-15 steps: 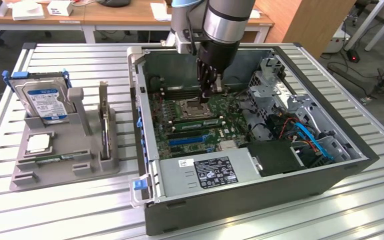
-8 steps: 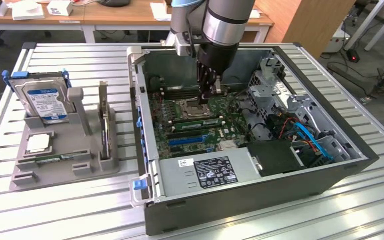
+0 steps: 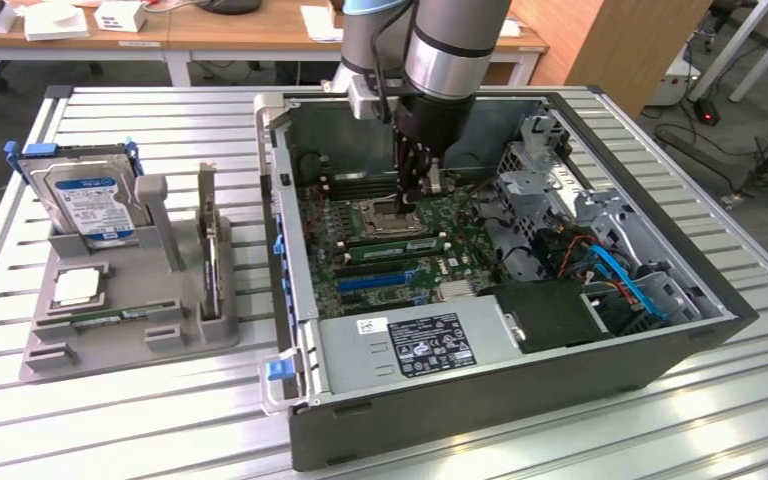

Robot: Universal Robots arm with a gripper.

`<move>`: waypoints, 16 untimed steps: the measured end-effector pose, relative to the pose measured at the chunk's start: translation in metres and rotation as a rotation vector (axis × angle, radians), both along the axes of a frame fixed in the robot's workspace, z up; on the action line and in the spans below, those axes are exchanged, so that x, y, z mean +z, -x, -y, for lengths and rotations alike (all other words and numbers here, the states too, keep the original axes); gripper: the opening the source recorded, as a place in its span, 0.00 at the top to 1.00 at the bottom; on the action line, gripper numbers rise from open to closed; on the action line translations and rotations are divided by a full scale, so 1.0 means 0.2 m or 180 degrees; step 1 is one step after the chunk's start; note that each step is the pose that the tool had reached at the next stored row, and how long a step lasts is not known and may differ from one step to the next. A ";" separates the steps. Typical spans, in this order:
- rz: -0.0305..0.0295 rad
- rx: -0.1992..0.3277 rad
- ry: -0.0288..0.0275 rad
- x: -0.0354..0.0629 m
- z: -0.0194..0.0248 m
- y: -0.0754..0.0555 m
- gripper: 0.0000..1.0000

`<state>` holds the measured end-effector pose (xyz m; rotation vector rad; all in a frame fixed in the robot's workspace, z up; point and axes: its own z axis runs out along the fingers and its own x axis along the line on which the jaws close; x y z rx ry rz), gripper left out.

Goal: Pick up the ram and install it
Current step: 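Press down the ram until it locks into place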

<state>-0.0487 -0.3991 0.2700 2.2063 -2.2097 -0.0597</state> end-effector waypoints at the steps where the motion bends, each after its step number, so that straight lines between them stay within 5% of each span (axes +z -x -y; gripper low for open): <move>1: 0.0000 0.0000 0.0000 0.000 0.000 0.00 0.91; 16: 0.0000 0.0000 0.0000 -0.001 0.035 0.00 0.91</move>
